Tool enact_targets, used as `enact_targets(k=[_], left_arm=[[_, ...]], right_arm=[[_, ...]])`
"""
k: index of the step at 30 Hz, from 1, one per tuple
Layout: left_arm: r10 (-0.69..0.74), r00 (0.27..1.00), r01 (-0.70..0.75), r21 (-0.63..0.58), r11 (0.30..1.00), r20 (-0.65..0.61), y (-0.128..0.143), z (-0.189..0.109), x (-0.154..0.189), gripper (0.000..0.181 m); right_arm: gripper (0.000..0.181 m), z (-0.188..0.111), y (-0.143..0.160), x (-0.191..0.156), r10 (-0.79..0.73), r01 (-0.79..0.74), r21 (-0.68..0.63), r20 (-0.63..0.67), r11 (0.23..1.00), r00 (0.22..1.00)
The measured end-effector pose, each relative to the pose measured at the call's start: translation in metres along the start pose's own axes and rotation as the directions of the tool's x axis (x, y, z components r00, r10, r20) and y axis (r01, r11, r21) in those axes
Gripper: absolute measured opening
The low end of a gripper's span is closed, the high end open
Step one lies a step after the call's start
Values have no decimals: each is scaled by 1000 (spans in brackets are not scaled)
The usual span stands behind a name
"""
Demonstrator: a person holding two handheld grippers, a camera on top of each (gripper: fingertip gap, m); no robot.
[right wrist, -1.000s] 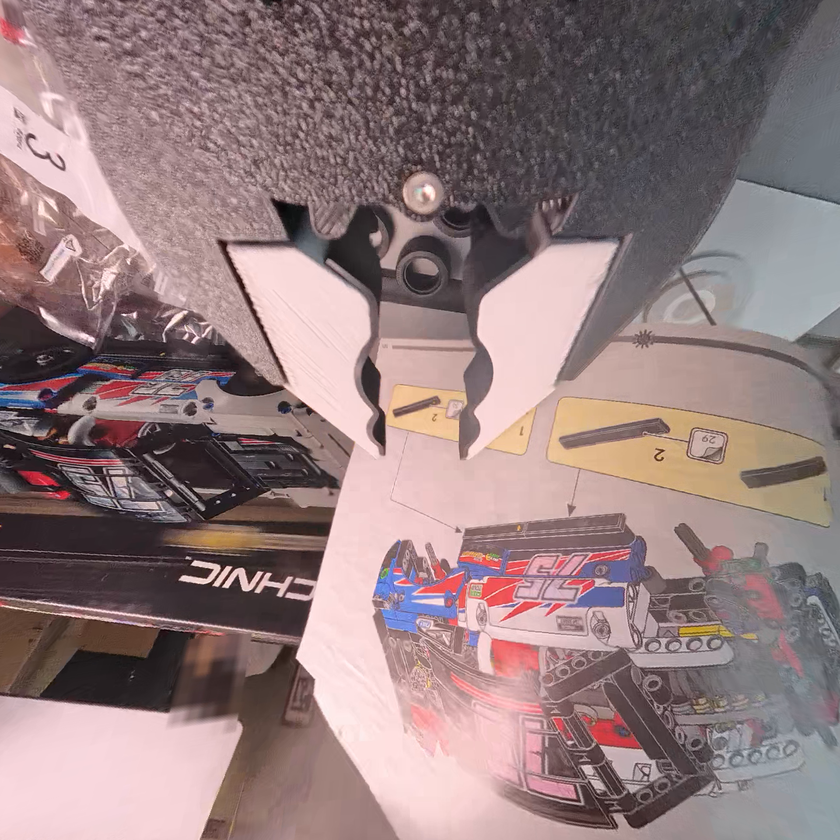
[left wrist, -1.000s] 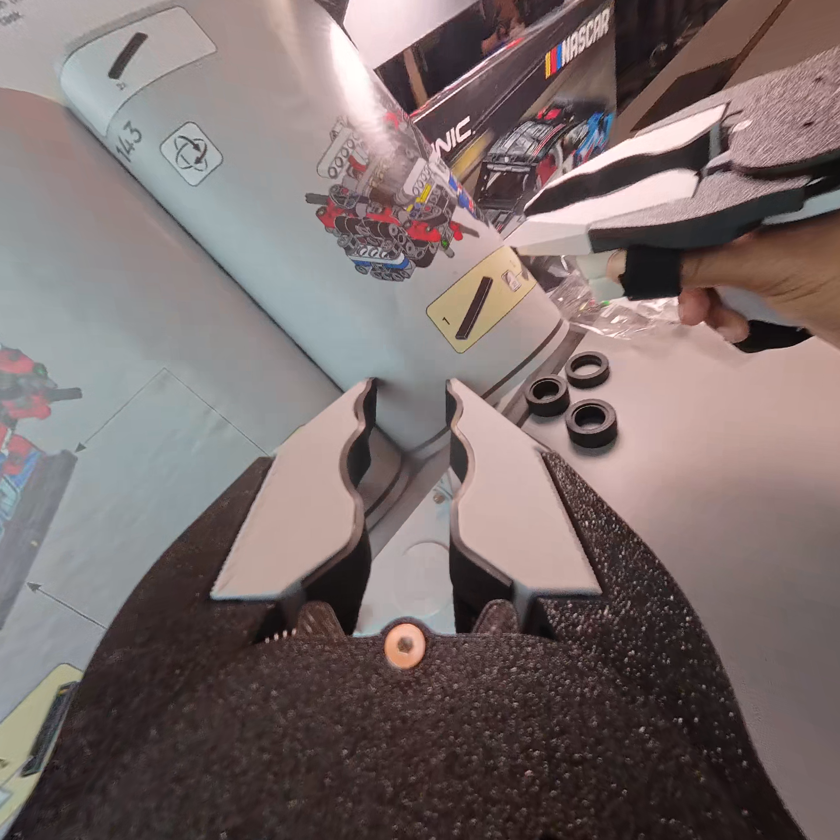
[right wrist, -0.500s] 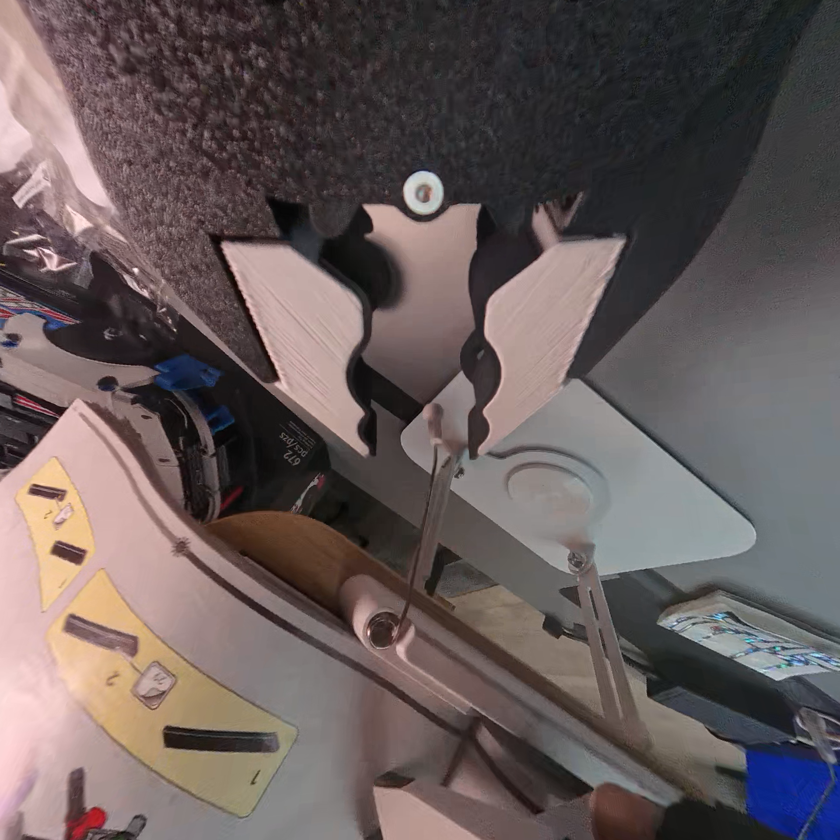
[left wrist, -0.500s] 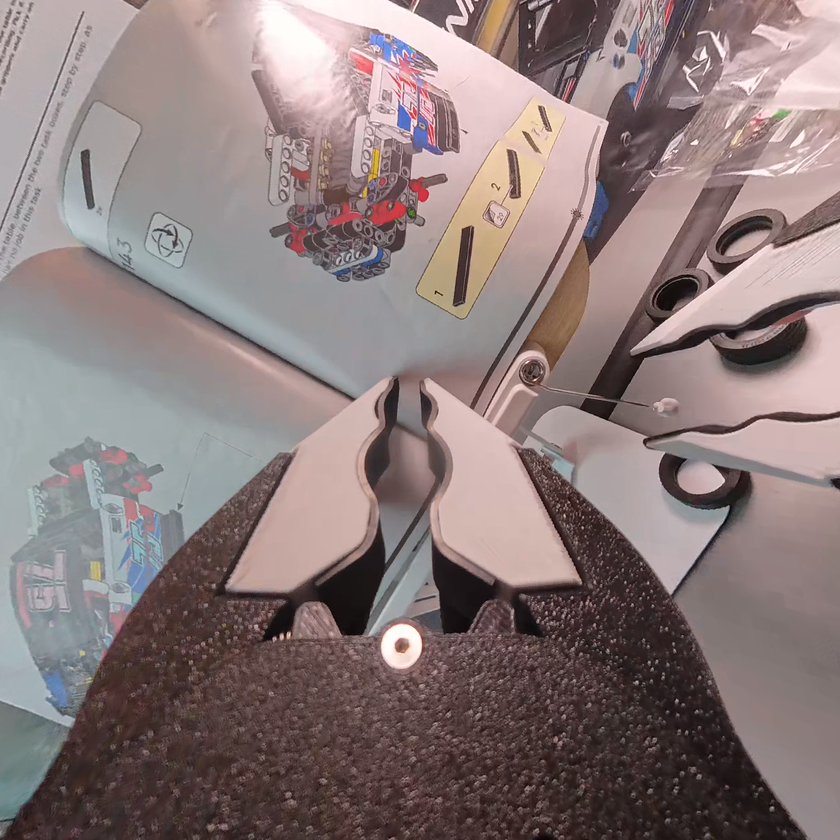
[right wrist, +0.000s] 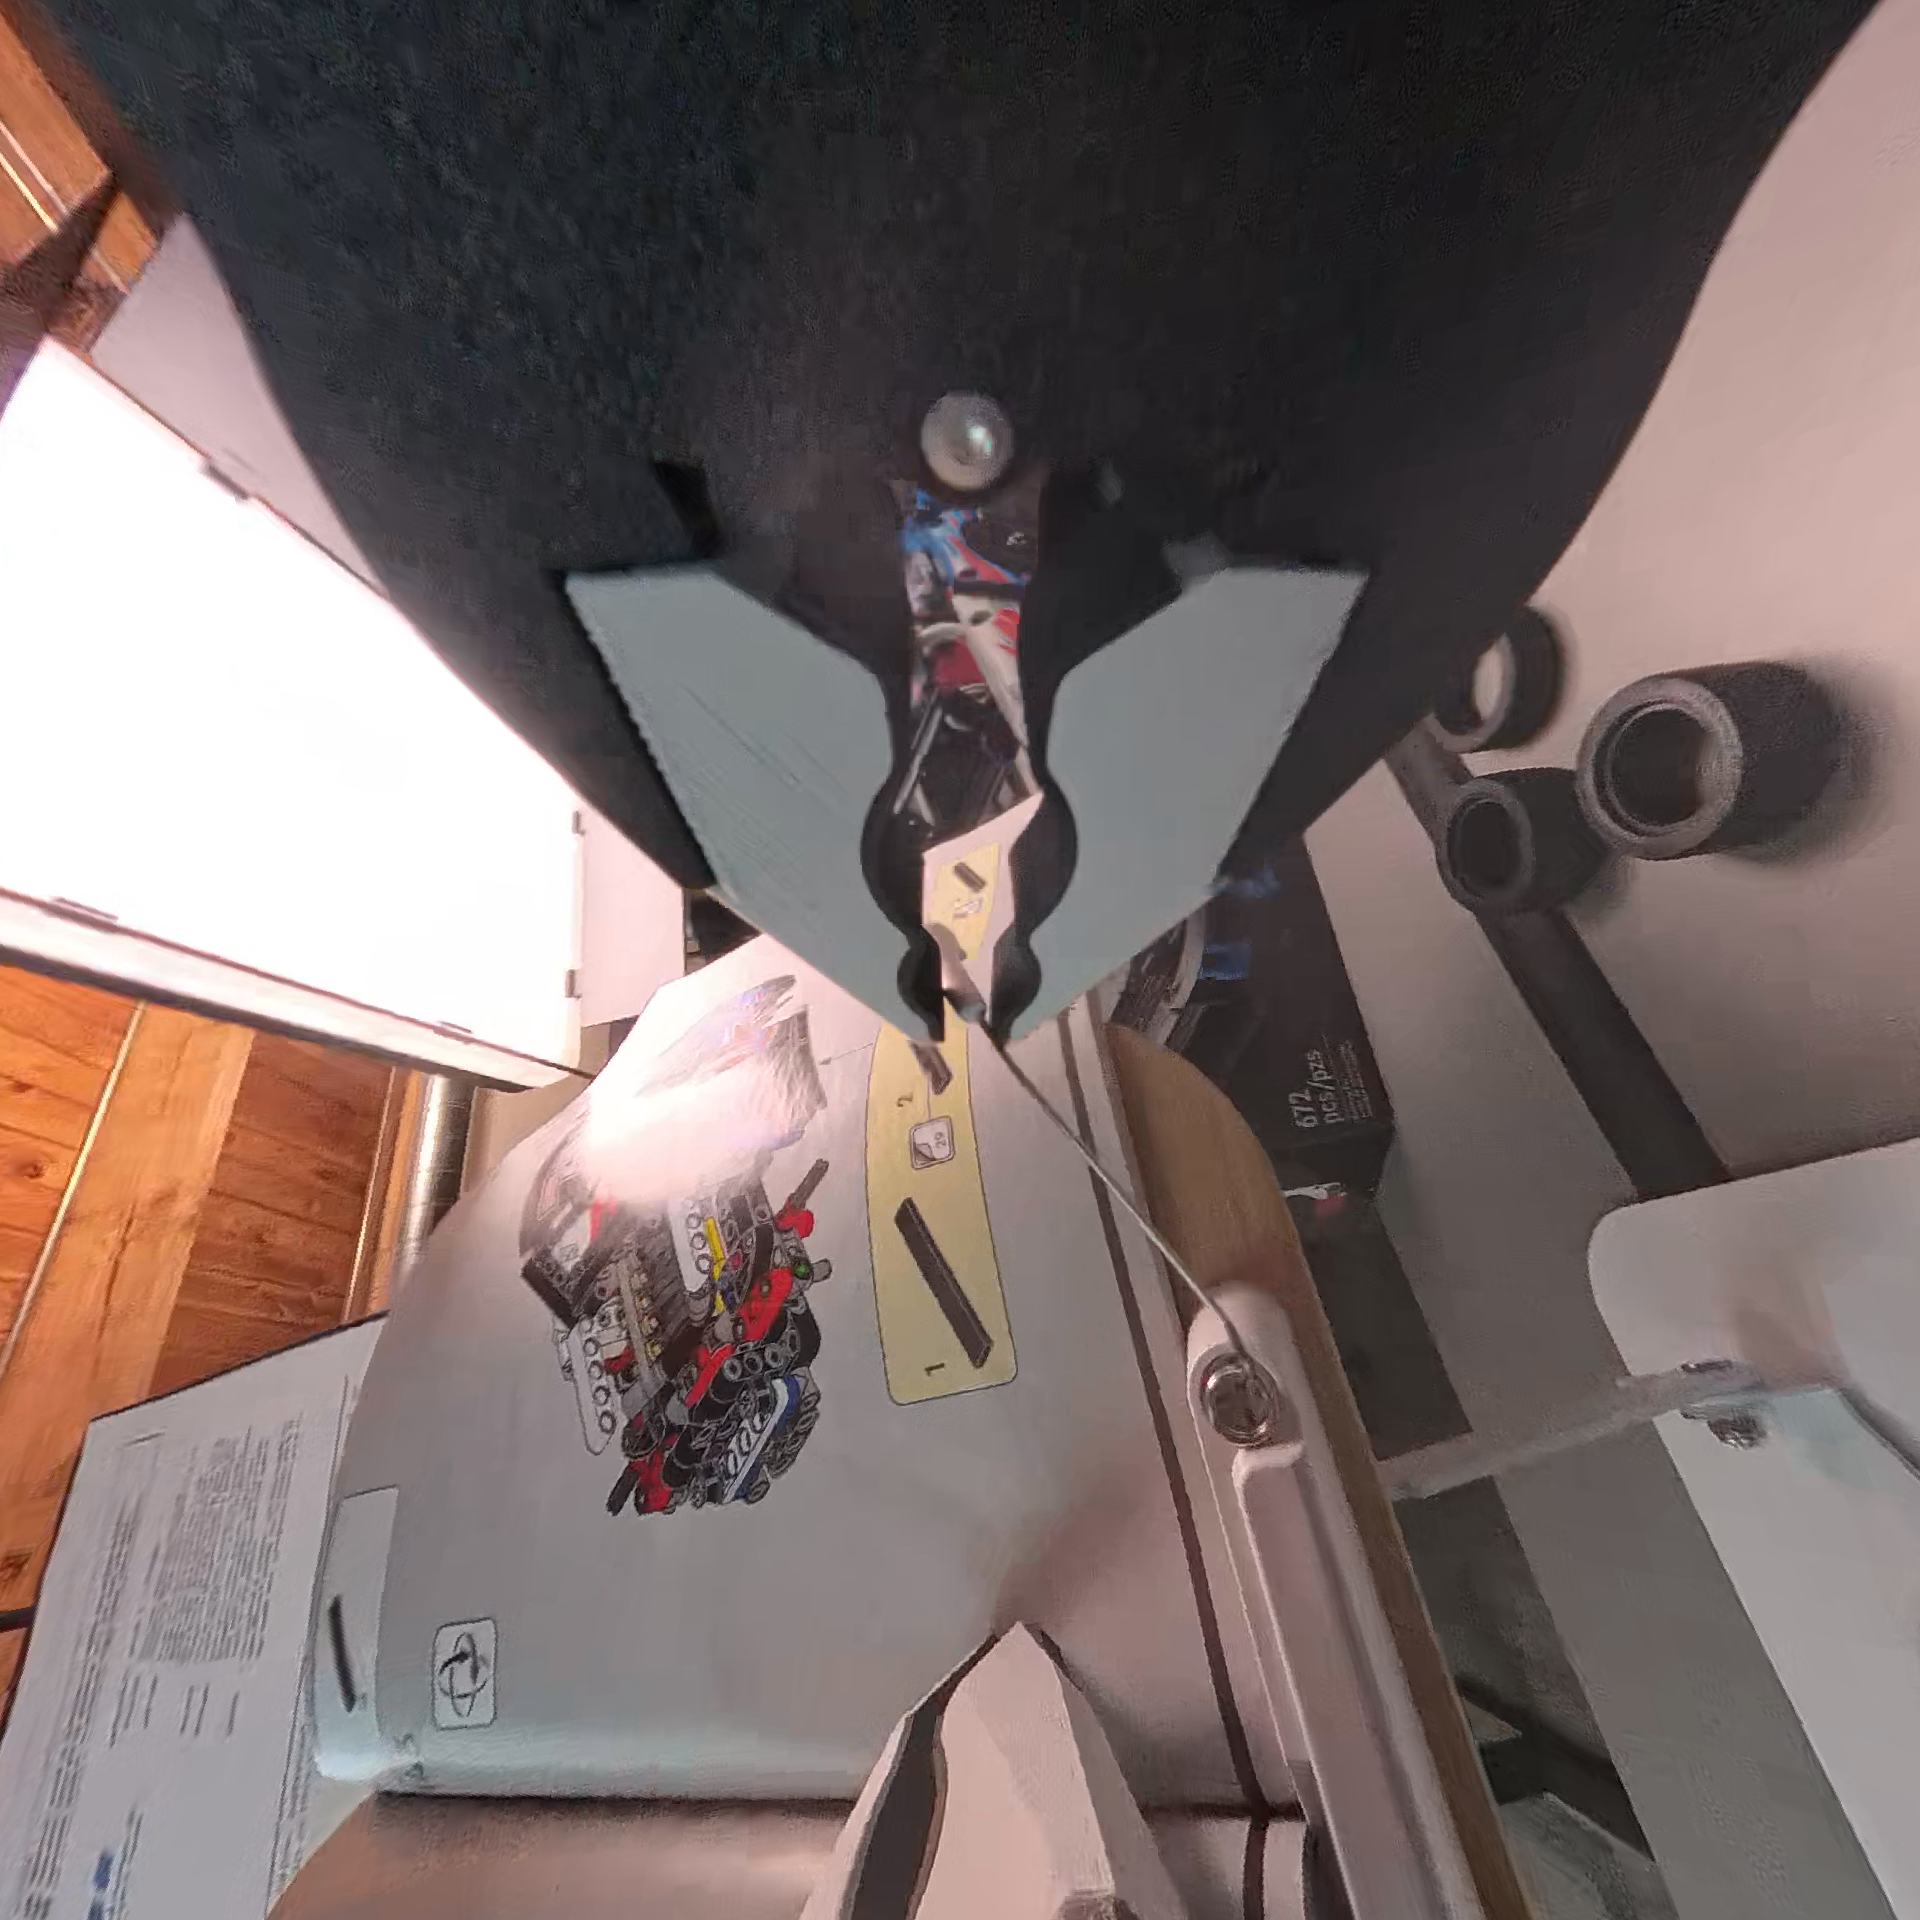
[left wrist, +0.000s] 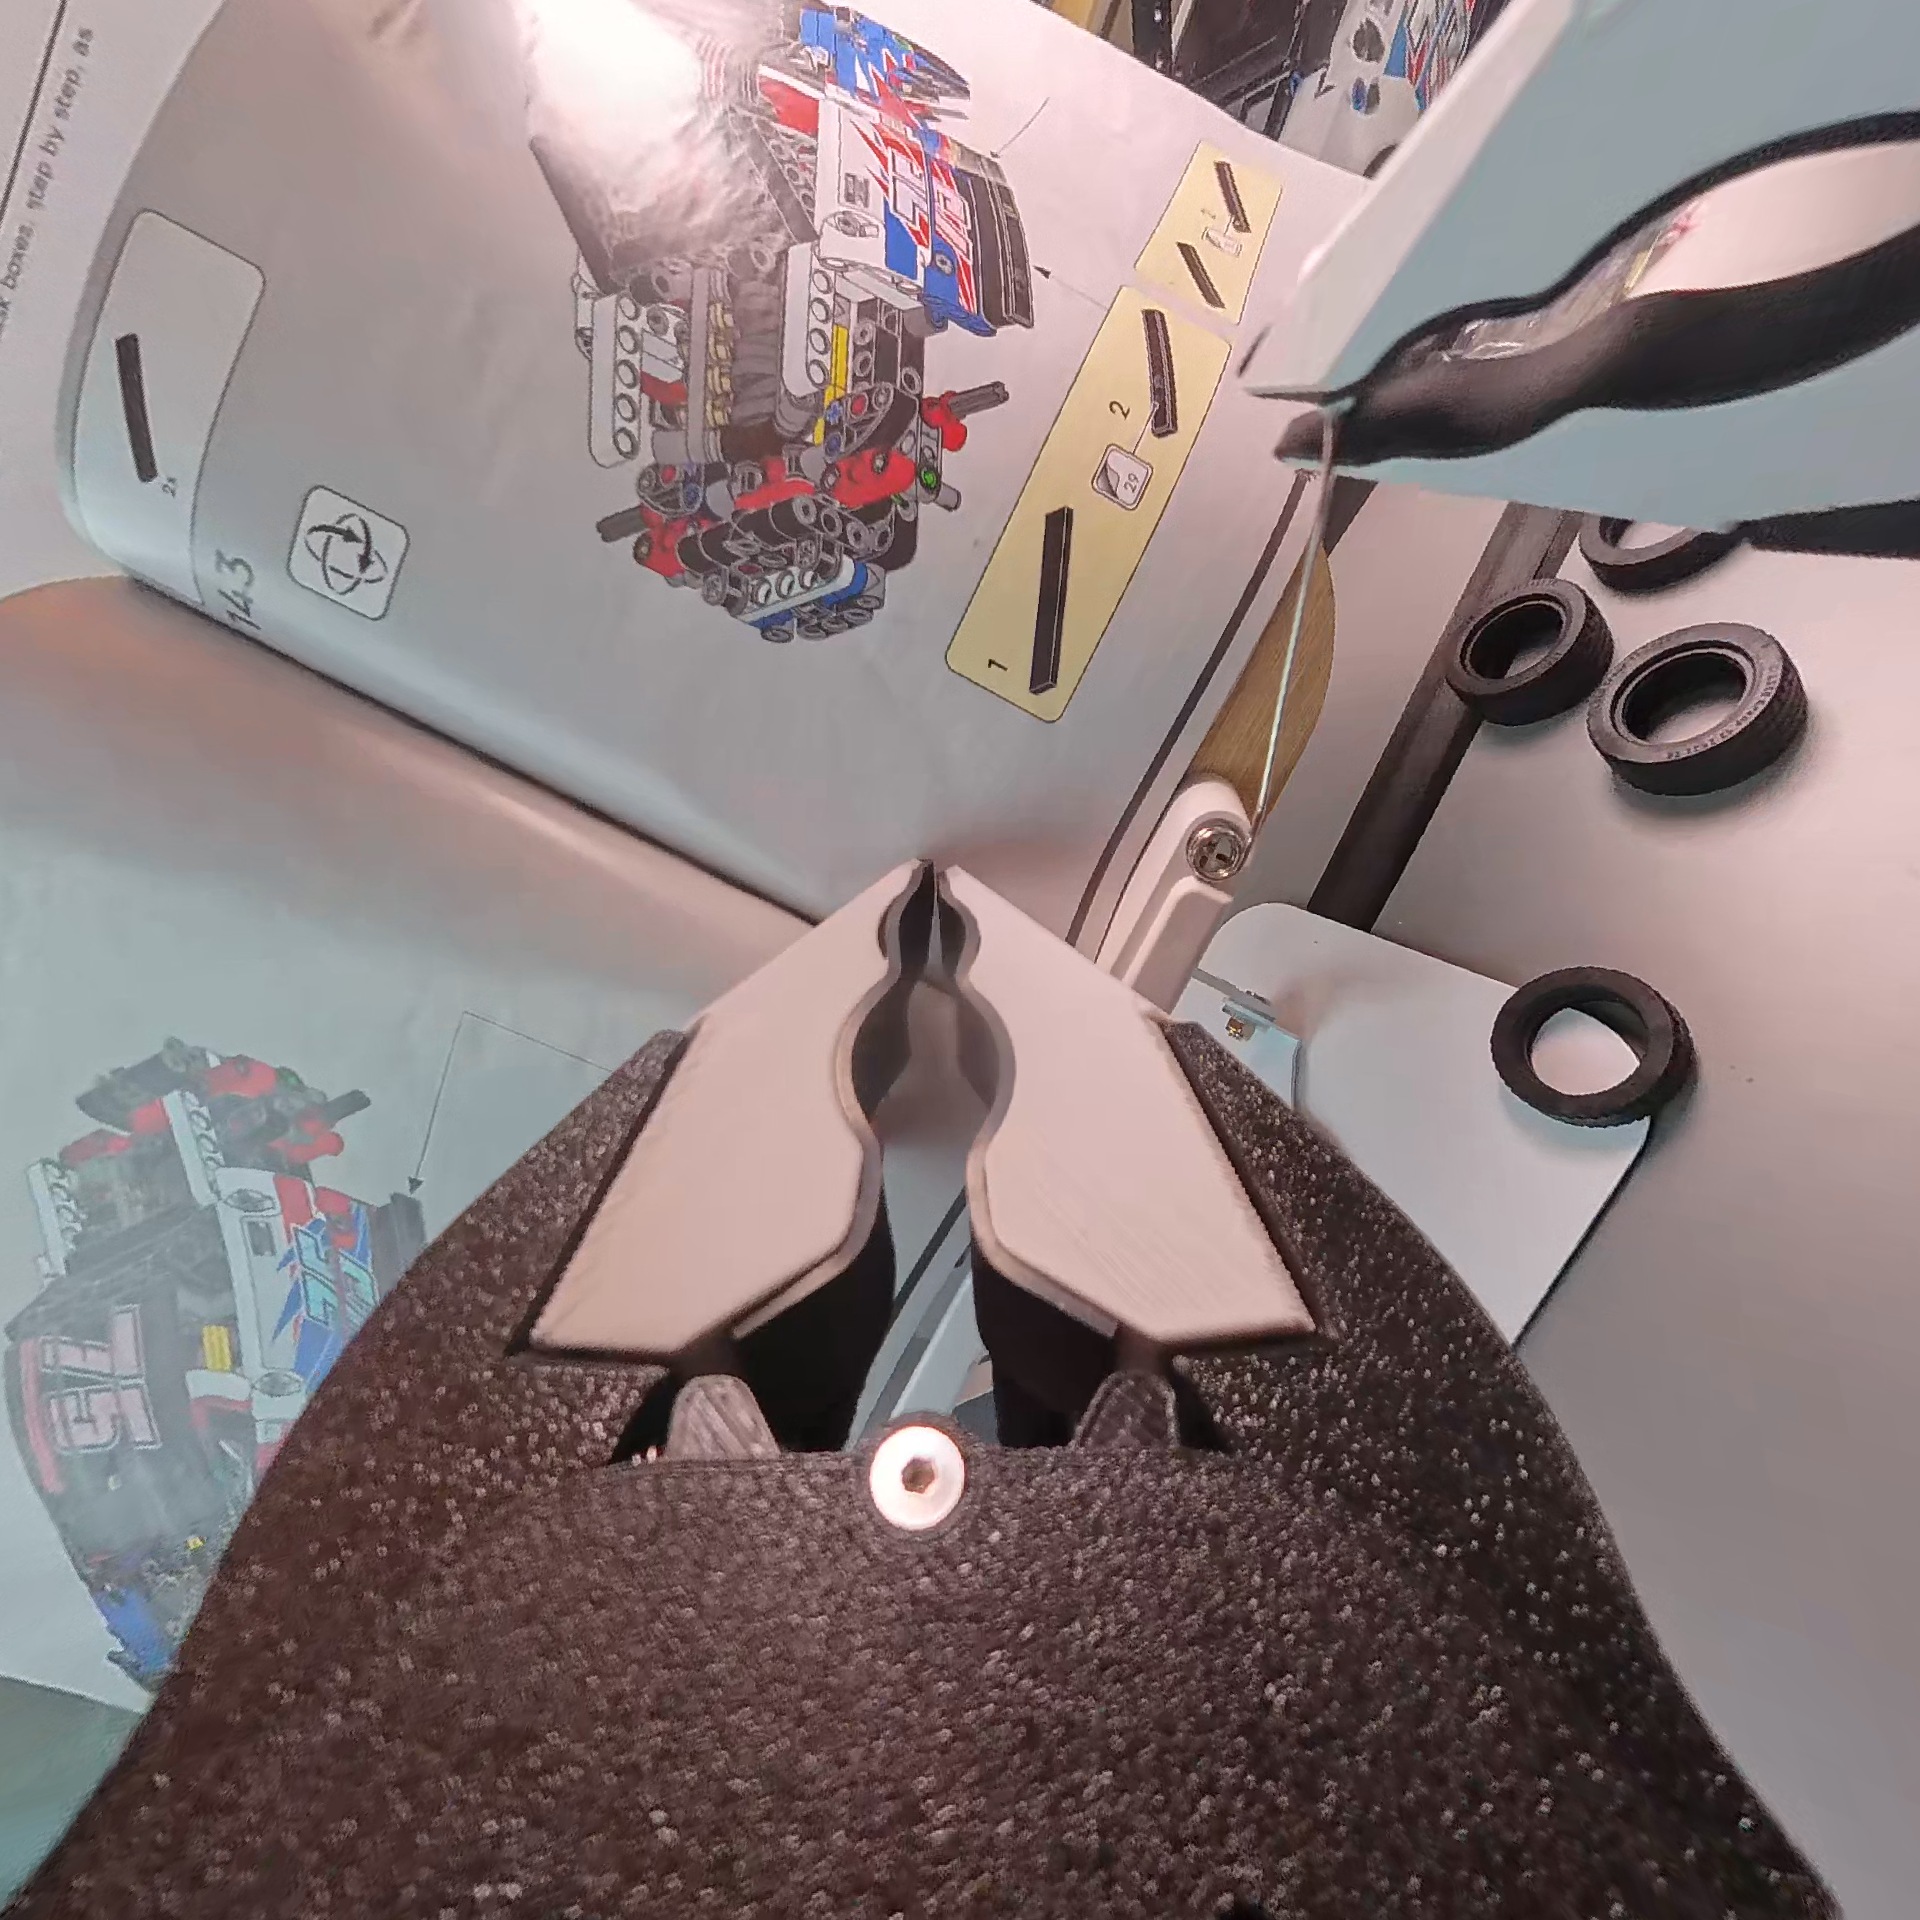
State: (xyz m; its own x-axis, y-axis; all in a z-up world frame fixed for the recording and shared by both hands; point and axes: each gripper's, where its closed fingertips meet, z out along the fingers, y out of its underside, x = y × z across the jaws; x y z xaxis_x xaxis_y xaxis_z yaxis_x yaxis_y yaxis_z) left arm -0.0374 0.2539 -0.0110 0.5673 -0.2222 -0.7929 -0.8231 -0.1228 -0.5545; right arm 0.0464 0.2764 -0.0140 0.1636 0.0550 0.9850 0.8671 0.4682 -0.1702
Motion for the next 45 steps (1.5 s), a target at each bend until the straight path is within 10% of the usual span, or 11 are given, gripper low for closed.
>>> enact_targets(k=[8,15,19,23,26,29,32,37,45], left_arm=[[-37,999,37,51,998,-12,1,-3,-1,0],[-203,962,232,156,960,-181,2,-26,-2,22],[-519,834,552,305,776,-187,27,-69,-67,47],[-795,606,729,414,546,-19,126,-103,-167,82],[-921,351,917,259,302,-169,192,-84,-183,117],[-862,132,991,44,127,-489,193,-66,-163,119],[-760,106,983,-46,177,-641,178,-65,-139,67],[-741,283,942,32,333,-609,181,-74,-138,16],[-751,391,900,50,433,-532,195,-92,-152,3]], right_arm=[[32,20,-3,11,411,-416,41,100,908,906],[41,-14,8,-2,862,-889,24,234,457,450],[41,-20,1,-10,876,-920,8,301,392,376],[40,-20,-12,-5,875,-926,31,315,377,367],[39,-14,-21,-9,880,-928,3,317,372,354],[39,-4,-31,-14,889,-938,-20,326,347,322],[39,3,-34,-18,904,-944,-37,304,327,301],[34,6,-34,-18,915,-948,-31,274,315,295],[33,5,-42,-22,906,-941,-33,284,337,314]])
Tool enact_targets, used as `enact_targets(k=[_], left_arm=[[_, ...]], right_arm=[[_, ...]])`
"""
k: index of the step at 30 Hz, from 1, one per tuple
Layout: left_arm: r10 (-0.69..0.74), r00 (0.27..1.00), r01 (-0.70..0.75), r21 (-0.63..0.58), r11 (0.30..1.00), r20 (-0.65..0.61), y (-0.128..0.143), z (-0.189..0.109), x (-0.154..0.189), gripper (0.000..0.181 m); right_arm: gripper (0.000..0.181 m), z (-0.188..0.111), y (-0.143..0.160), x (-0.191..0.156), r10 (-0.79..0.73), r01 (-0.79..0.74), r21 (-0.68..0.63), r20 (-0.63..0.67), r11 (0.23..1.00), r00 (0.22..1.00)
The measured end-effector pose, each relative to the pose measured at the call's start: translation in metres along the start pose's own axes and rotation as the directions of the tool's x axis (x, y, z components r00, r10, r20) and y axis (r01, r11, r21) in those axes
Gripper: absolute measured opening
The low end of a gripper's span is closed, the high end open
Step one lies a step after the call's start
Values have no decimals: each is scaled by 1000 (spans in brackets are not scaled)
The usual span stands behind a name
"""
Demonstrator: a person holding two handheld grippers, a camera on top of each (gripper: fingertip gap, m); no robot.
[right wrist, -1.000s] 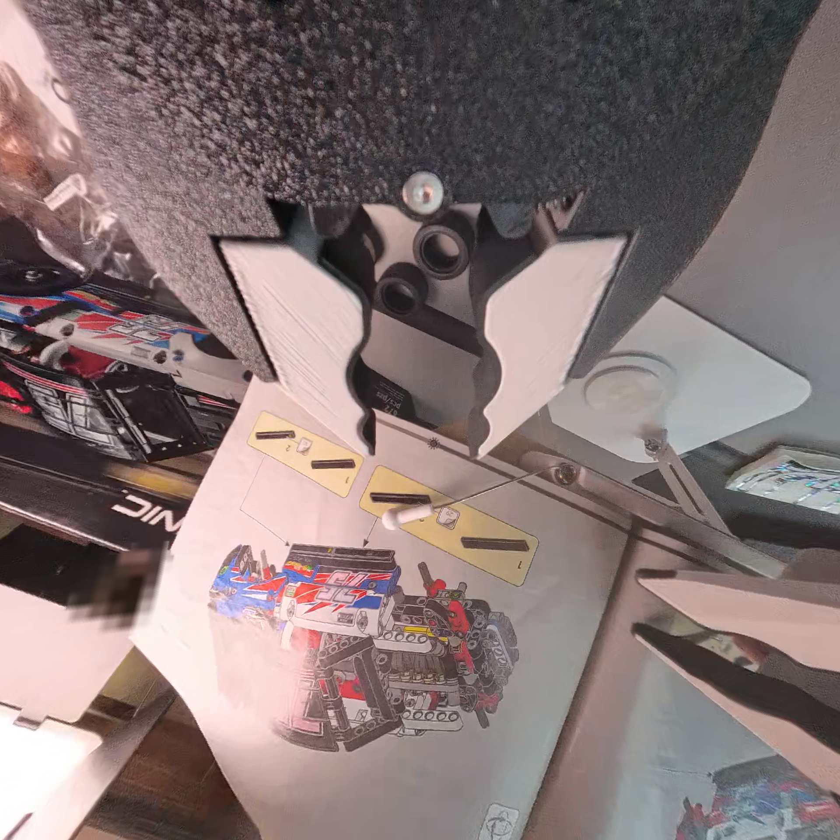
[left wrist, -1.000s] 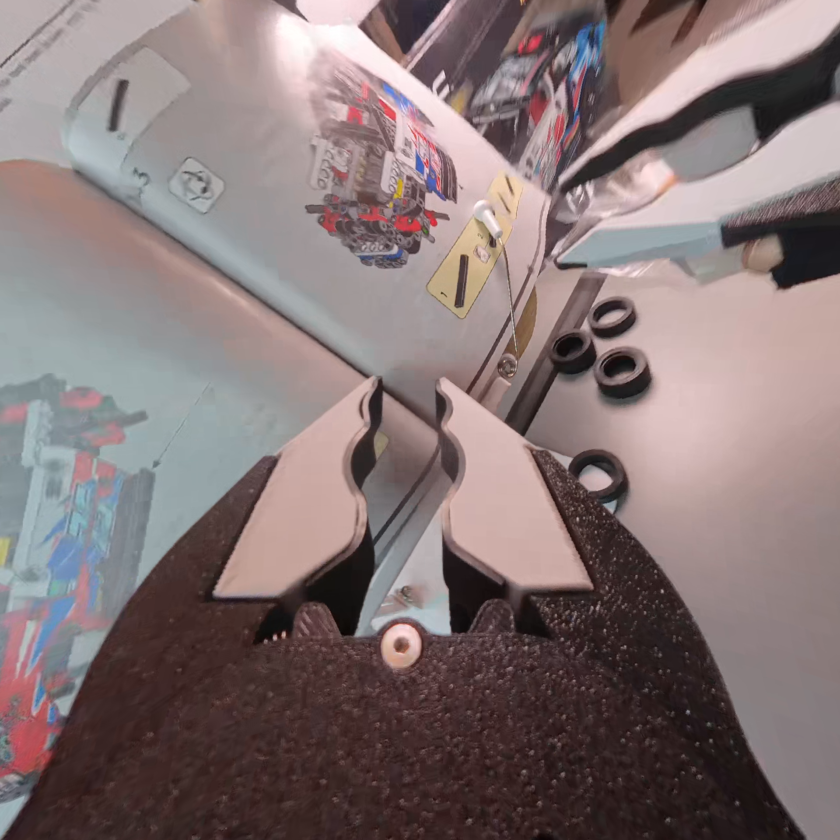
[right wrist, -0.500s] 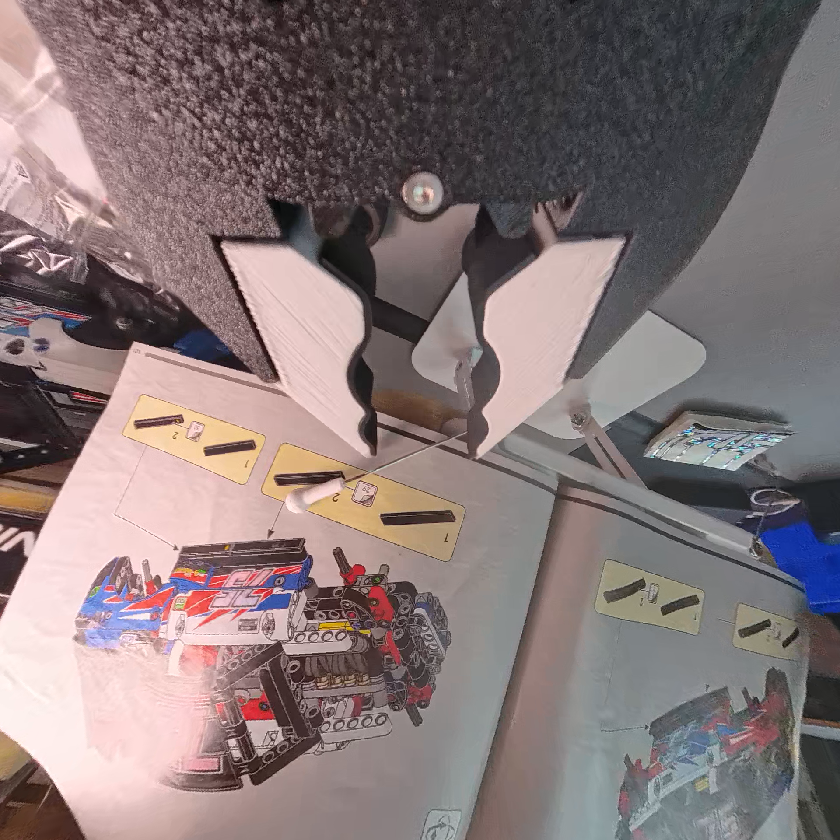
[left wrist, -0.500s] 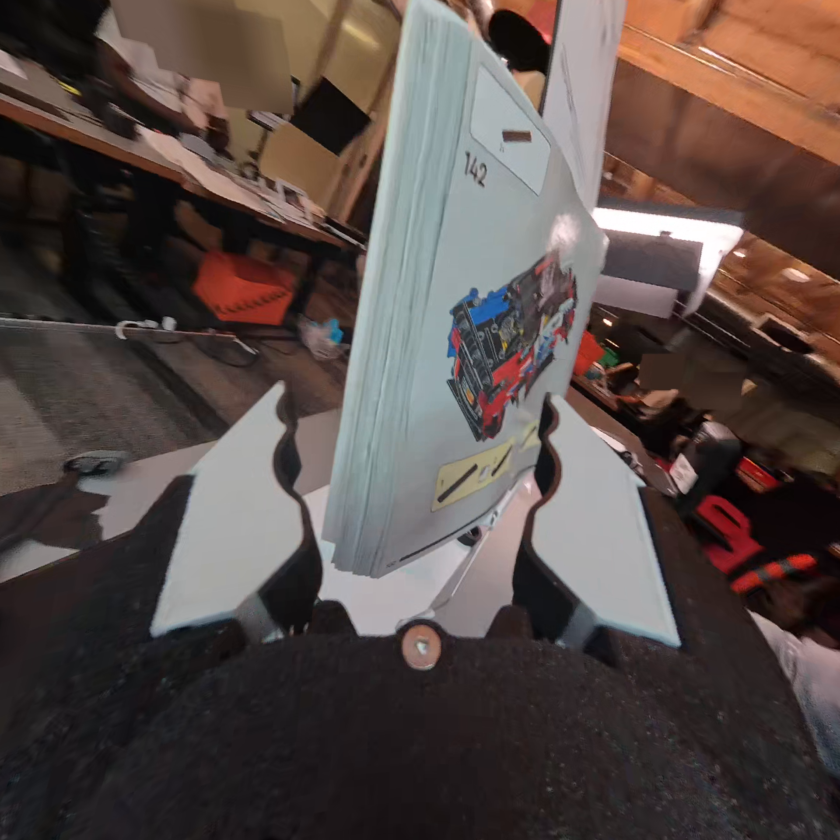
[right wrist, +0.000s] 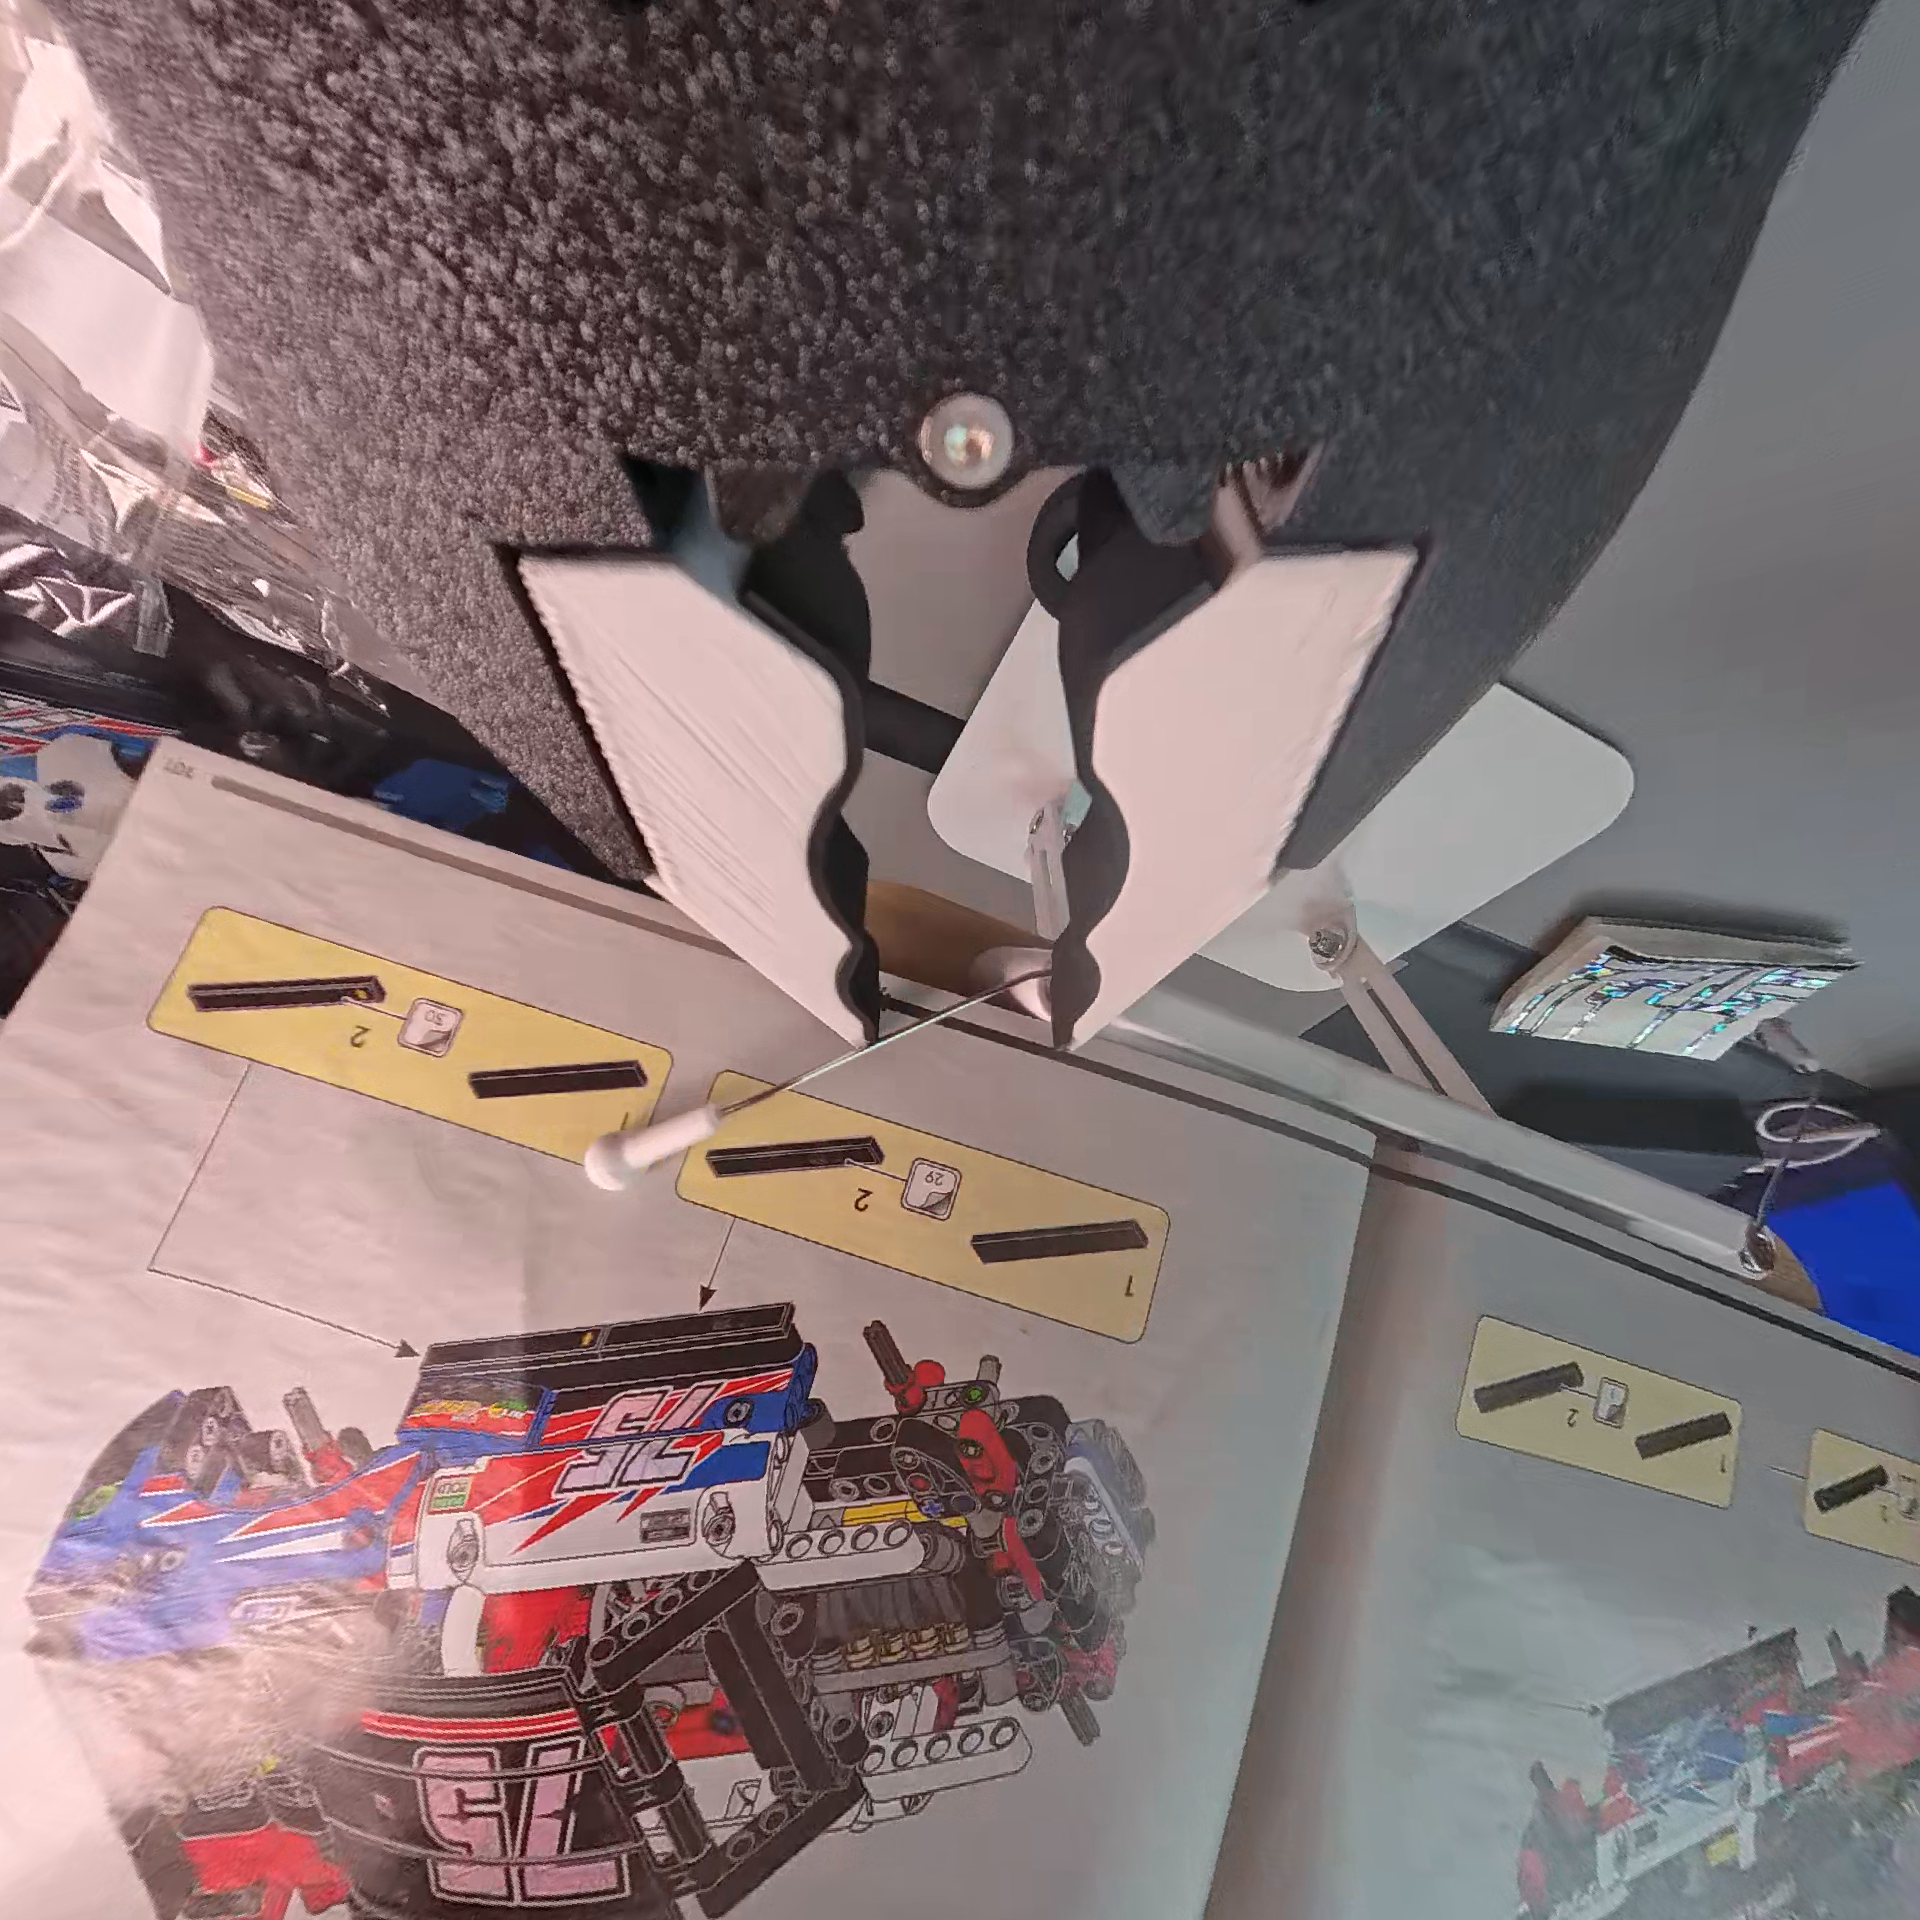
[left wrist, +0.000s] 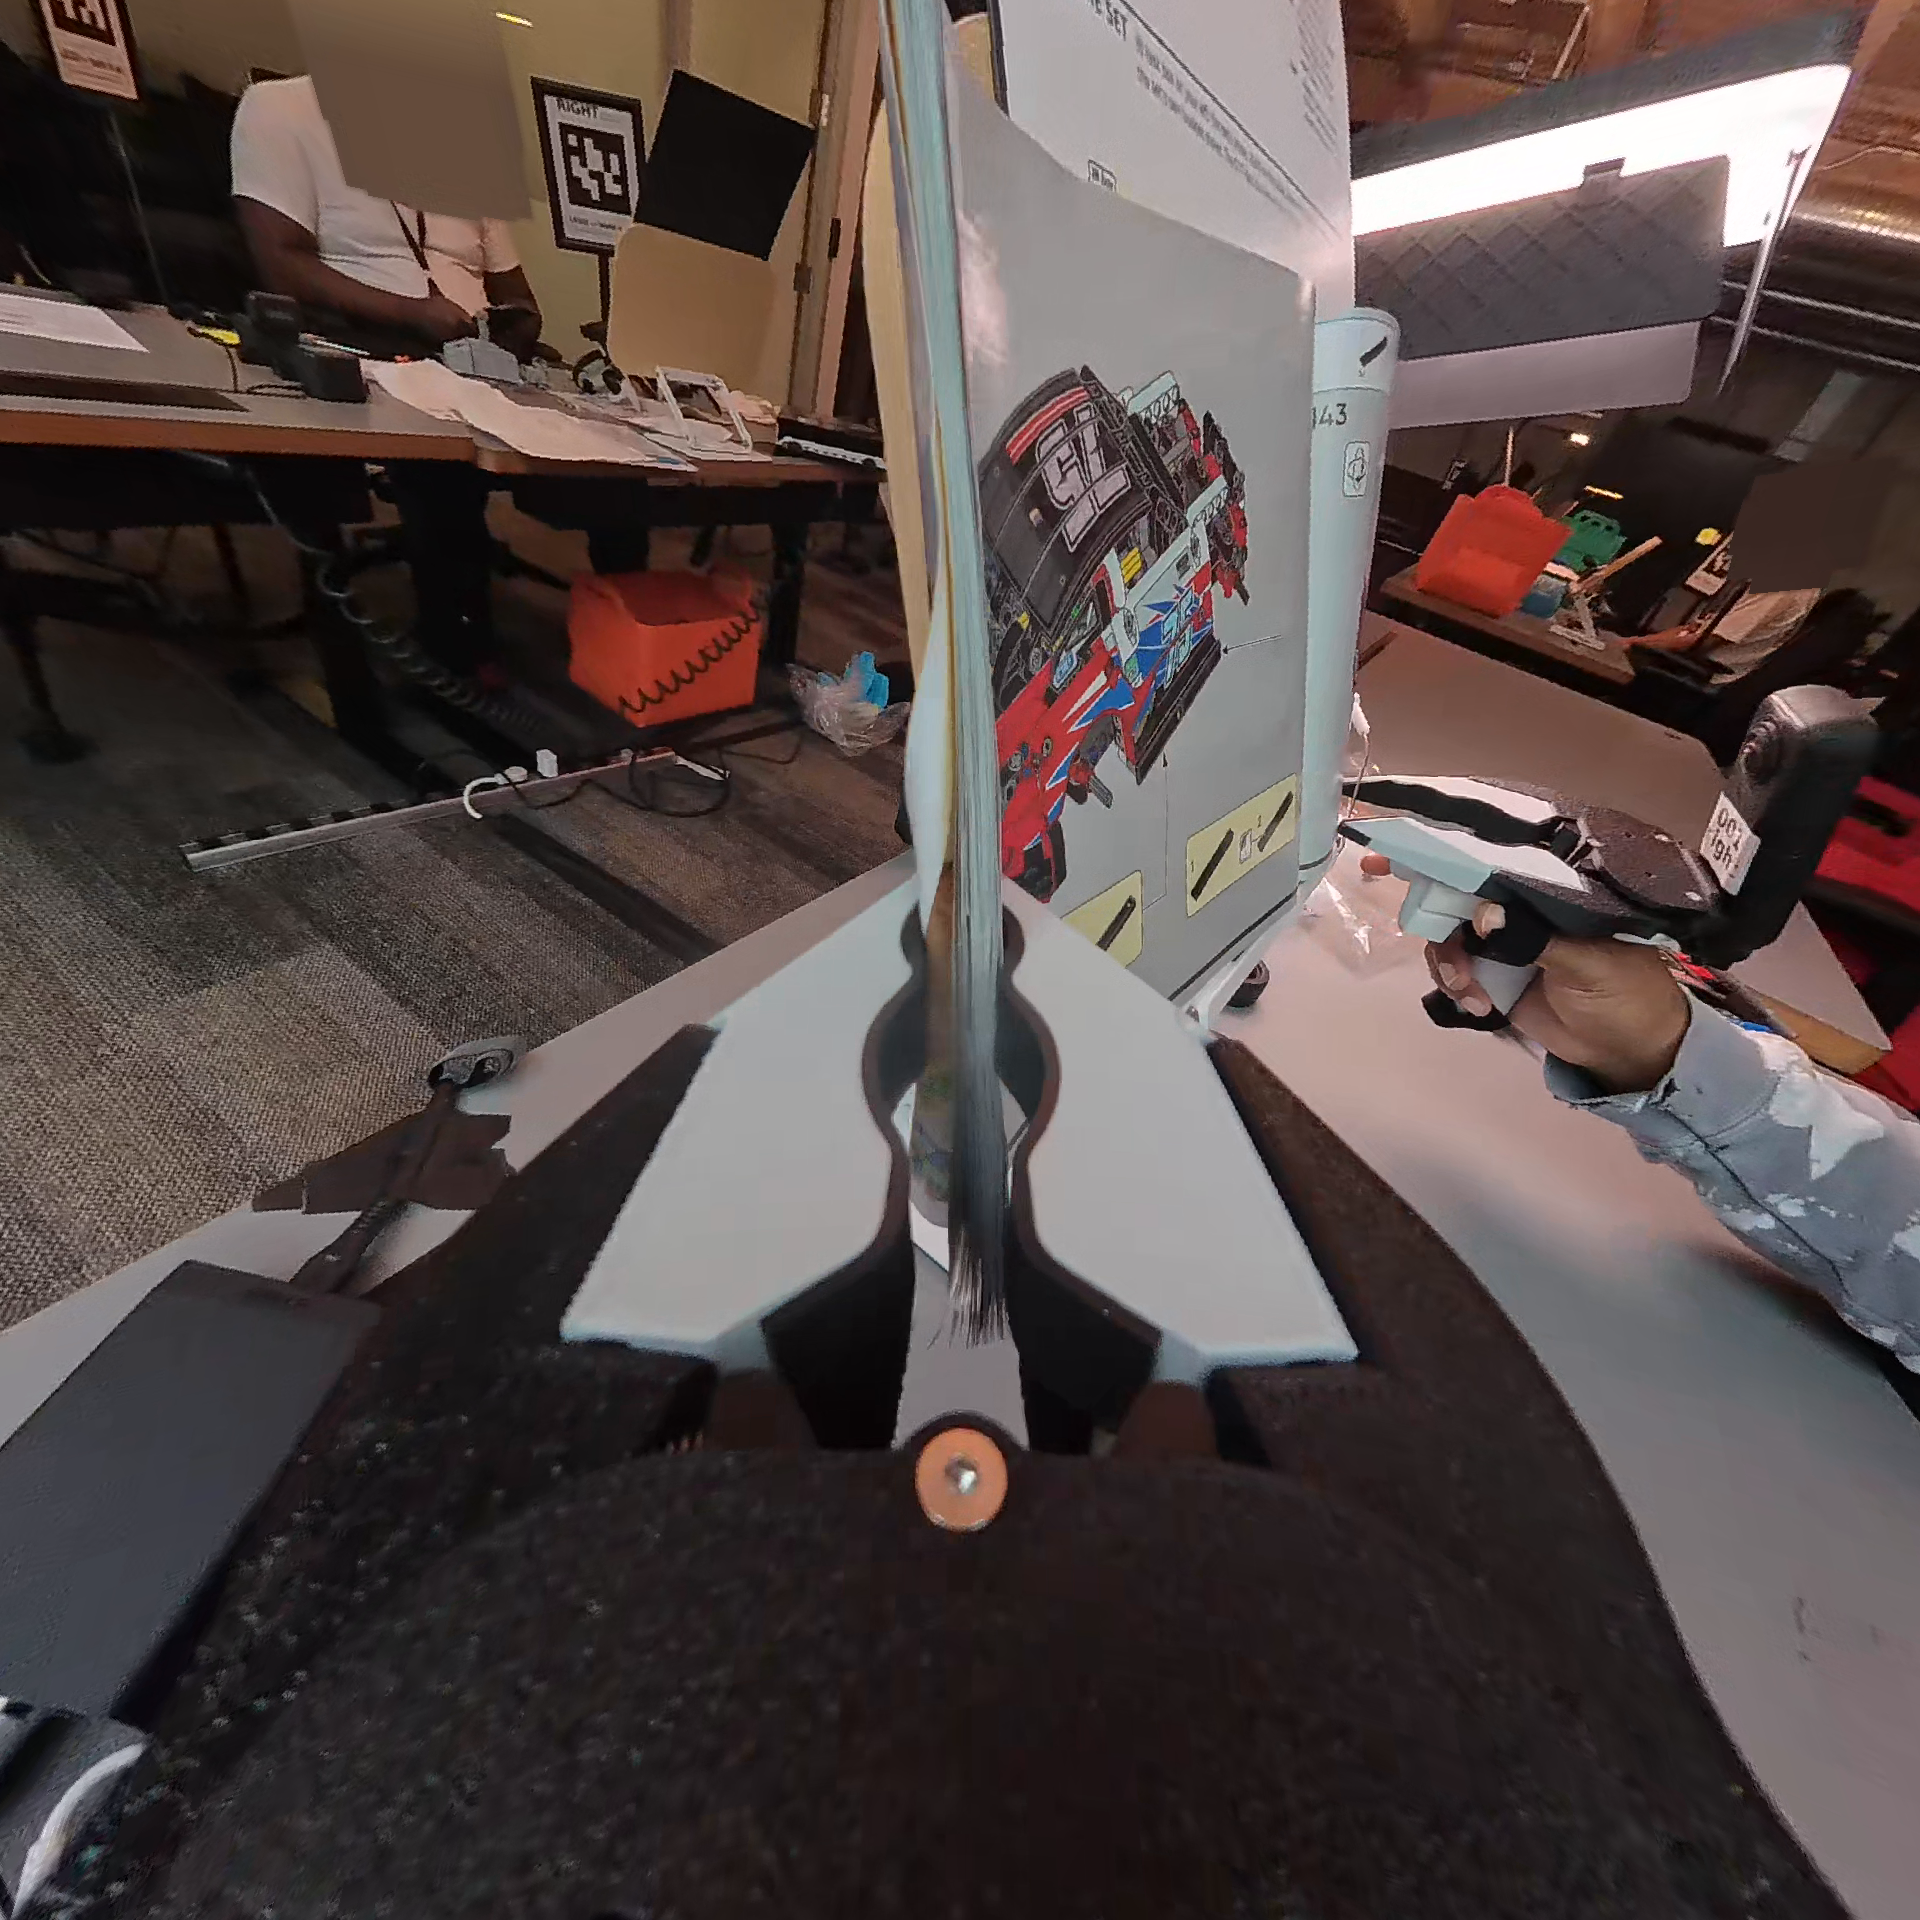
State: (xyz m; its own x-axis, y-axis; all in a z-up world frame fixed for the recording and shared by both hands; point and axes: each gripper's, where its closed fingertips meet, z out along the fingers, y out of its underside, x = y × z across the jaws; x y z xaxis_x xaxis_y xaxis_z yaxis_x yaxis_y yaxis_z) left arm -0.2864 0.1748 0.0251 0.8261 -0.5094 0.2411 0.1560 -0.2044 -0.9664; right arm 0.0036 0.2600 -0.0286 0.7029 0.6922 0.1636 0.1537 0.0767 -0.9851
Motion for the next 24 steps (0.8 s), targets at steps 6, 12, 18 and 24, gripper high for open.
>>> enact_targets(k=[6,12,18,24], left_arm=[[-36,998,35,35,999,43,-4,-8,-4,43],[105,959,-174,254,951,262,-39,-39,5,83],[301,873,-410,246,878,383,-41,-52,67,82],[373,846,-470,207,858,380,-13,-48,118,34]], right_arm=[[32,0,0,0,7,-7,-6,-1,1000,1000],[32,-4,0,0,-1,1,14,12,1000,1000],[35,-14,-2,5,12,-13,33,21,999,1000],[37,-27,-13,14,13,-14,55,7,998,1000]])
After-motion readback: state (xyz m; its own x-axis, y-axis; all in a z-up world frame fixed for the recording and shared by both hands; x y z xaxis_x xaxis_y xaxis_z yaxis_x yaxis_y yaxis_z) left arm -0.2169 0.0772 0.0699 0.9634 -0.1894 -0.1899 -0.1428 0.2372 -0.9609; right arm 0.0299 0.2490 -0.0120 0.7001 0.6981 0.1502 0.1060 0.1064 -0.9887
